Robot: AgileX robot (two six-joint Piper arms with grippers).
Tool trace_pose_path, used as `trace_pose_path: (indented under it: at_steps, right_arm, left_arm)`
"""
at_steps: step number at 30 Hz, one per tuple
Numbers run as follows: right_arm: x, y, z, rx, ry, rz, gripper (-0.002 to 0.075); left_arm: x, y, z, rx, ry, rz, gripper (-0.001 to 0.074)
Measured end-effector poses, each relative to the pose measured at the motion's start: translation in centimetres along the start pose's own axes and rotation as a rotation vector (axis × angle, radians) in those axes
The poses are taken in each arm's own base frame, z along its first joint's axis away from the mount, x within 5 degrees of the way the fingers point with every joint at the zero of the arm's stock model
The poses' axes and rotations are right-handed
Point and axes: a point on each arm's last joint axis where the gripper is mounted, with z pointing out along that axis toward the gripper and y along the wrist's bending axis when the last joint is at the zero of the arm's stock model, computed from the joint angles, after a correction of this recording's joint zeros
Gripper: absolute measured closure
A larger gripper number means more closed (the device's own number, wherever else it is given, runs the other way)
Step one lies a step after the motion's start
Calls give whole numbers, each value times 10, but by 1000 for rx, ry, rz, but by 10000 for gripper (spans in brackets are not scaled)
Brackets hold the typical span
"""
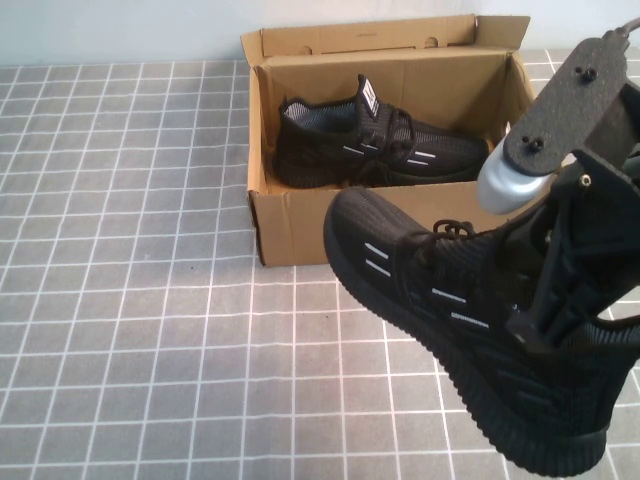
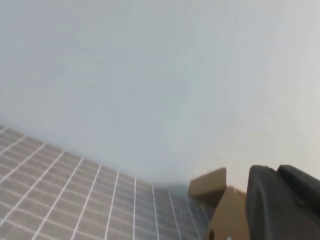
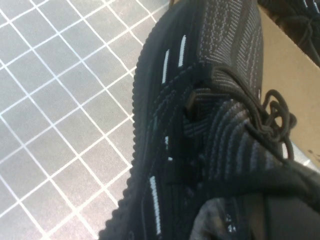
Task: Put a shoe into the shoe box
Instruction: Hand over the shoe
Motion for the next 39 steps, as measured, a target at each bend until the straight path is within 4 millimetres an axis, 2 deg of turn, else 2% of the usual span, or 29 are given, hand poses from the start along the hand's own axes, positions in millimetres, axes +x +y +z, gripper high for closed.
trace_pose_path:
  at_steps: [5, 9, 13, 17, 22, 25, 28, 33, 39]
  right_arm:
    - [-1, 0, 0, 1, -7, 0, 729]
    - [-2, 0, 0, 2, -23, 35, 729]
    - [-5, -1, 0, 5, -52, 46, 729]
    - [-6, -1, 0, 6, -63, 46, 729]
    - [-6, -1, 0, 6, -63, 48, 729]
    - [-6, -1, 0, 6, -63, 48, 729]
    - [-6, -1, 0, 6, -63, 48, 729]
    - [-6, -1, 0, 7, -61, 46, 729]
    - [-6, -7, 0, 56, -72, 37, 729]
  left_arm:
    - [-3, 0, 0, 0, -35, -16, 736]
    - [1, 0, 0, -2, 16, -103, 736]
    - [5, -6, 7, -32, 238, -160, 736]
    - [-10, -20, 22, -45, 477, -118, 736]
    - [-42, -42, 55, 25, 720, 79, 736]
    - [-63, -58, 80, 123, 805, 184, 736]
    - [-74, -74, 106, 251, 888, 225, 736]
    - [-89, -98, 148, 503, 931, 308, 736]
    - [-86, -111, 193, 706, 988, 343, 736]
